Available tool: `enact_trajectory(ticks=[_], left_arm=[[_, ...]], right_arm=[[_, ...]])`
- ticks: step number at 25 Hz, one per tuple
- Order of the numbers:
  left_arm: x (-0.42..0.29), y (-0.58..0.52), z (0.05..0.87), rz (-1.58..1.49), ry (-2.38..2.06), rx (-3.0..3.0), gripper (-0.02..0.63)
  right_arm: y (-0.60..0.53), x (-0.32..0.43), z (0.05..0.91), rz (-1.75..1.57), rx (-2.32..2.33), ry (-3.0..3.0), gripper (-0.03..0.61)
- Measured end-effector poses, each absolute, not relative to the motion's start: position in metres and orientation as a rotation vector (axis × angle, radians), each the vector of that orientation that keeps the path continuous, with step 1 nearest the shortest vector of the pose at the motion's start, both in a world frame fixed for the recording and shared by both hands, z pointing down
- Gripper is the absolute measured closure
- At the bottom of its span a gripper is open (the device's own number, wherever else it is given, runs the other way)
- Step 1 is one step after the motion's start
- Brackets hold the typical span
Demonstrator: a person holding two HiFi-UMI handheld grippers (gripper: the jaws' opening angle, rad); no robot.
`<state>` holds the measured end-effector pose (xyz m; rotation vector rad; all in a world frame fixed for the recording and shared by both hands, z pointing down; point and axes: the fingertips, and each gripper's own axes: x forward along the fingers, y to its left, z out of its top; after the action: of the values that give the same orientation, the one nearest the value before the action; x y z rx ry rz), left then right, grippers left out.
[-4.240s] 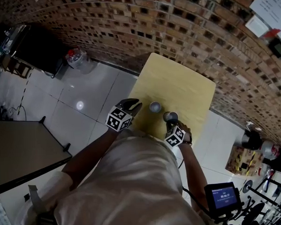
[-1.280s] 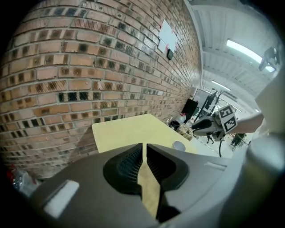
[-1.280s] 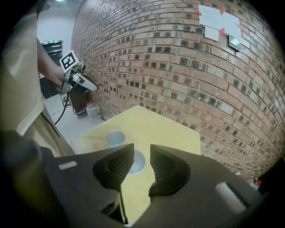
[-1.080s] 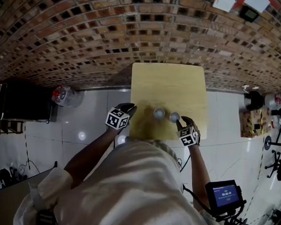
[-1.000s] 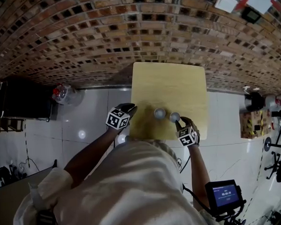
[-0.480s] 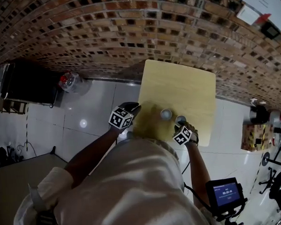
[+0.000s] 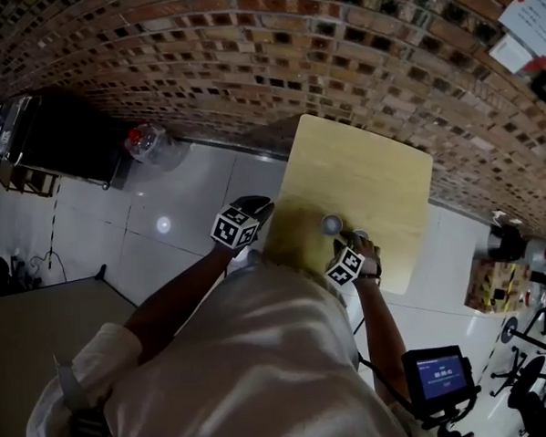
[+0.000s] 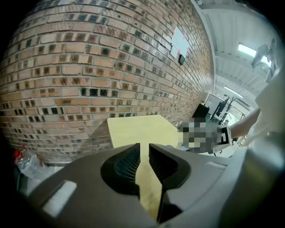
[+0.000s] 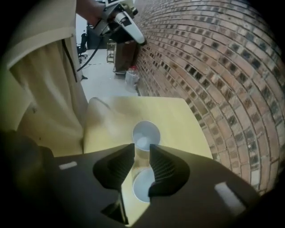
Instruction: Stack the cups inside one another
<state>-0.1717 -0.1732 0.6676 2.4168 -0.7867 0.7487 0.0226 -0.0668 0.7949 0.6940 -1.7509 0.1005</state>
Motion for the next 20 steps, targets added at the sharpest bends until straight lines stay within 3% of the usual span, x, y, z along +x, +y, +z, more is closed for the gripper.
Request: enact_trajectory(ticks=[6, 12, 20], left_arm=[[-0.184, -0.171, 0.663, 0.735, -0.827, 2.404, 0.532], [-0.200, -0.164, 0.666, 0.723, -0.861, 2.386, 0.532], [-0.209, -0.156, 0.669, 0.728, -0.870, 2.363, 0.534]], right_arm=[[-0.067, -0.004, 0.825, -0.002, 0.543, -1.668, 0.470], [-0.062, -0.008, 0.829, -0.012, 0.498, -1.617, 0.559], [-0.064, -0.008, 0.817, -0.021, 0.583, -1.663, 0.563]])
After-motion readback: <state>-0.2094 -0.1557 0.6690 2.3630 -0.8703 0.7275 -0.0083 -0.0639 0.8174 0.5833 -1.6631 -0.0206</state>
